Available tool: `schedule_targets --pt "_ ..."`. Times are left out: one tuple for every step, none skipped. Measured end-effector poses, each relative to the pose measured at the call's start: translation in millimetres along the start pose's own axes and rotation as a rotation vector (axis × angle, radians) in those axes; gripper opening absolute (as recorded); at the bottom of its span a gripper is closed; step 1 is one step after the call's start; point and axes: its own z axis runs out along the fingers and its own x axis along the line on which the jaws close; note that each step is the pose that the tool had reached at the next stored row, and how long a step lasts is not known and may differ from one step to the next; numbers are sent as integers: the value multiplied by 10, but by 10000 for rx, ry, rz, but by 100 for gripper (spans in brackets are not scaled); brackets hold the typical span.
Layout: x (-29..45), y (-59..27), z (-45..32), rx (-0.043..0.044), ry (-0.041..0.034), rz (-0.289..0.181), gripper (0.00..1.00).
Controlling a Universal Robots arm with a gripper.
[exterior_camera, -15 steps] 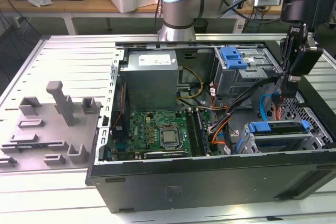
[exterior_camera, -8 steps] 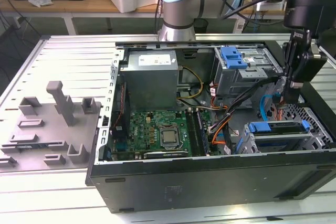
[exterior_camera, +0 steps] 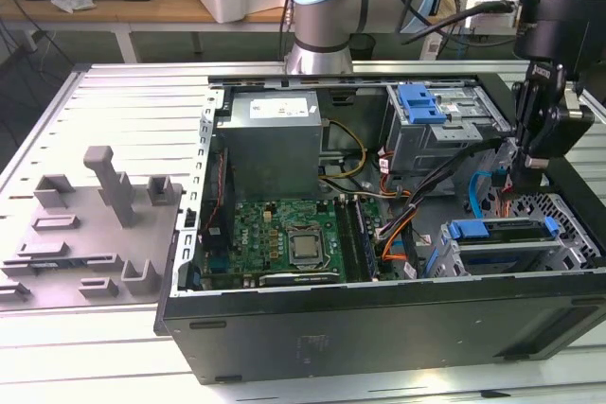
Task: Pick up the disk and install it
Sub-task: 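Insert the first disk wire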
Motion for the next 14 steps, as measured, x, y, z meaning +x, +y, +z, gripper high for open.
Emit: schedule_targets --pt "25 -1 11 -2 -59 -6 17" --pt "44 -2 19 -4 -116 -10 17" --pt "63 -1 27 -6 -206 -13 17" --pt "83 0 36 -11 -306 -16 17" --pt "95 1 41 -13 -372 -19 17" --pt "112 1 49 -18 -472 -24 17" --pt "134 1 59 -21 -590 -38 17" --pt "143 -1 62 -14 -628 -57 17" --pt "149 -2 65 3 -651 -98 17" --pt "157 -3 68 52 -684 -218 17" --pt "161 -1 69 78 -699 -298 17" --pt "168 9 71 127 -722 -446 17" --pt "176 21 72 181 -743 -607 17" --pt "181 29 72 218 -756 -723 17"
